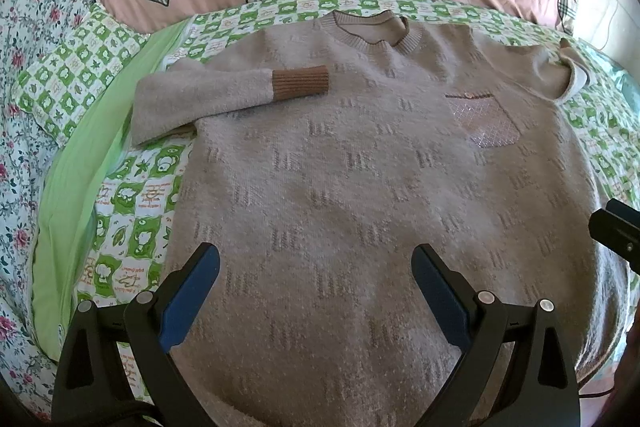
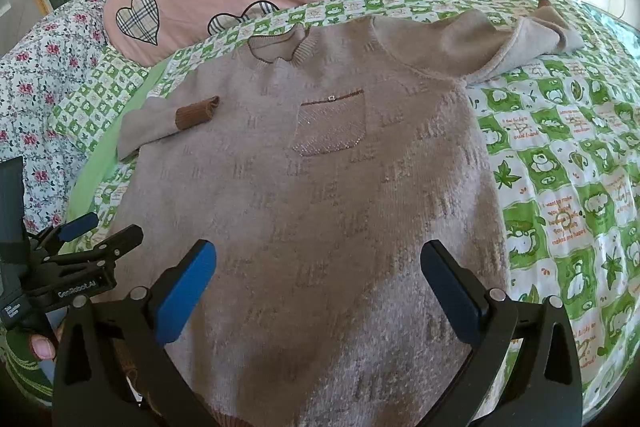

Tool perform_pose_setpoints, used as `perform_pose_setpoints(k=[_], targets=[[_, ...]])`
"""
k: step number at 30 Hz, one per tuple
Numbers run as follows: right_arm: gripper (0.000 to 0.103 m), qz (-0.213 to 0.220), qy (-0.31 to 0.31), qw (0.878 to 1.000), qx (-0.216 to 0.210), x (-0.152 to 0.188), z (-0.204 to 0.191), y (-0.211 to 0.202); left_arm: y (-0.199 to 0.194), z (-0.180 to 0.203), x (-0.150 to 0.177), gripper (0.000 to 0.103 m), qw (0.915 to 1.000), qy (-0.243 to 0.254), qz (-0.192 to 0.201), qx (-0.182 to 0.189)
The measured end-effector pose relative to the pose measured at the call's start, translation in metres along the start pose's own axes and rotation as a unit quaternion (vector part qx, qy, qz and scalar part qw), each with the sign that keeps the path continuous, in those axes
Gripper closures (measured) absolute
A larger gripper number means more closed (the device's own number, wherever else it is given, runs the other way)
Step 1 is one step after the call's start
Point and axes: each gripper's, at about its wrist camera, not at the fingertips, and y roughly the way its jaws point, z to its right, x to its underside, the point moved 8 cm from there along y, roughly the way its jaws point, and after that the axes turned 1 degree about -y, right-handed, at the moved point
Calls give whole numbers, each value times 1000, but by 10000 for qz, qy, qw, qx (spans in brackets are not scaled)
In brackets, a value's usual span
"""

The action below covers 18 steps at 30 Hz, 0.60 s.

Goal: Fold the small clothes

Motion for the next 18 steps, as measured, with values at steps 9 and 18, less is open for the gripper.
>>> perform_pose_setpoints(k=[9,18], targets=[[1,-41,140,9998,-122,-2,3,-1,1,3,-2,6,10000,18,-27,41],[1,19,218,9997,-62,-7,11,-1,7,7,-6,6,9999,32,-81,104]])
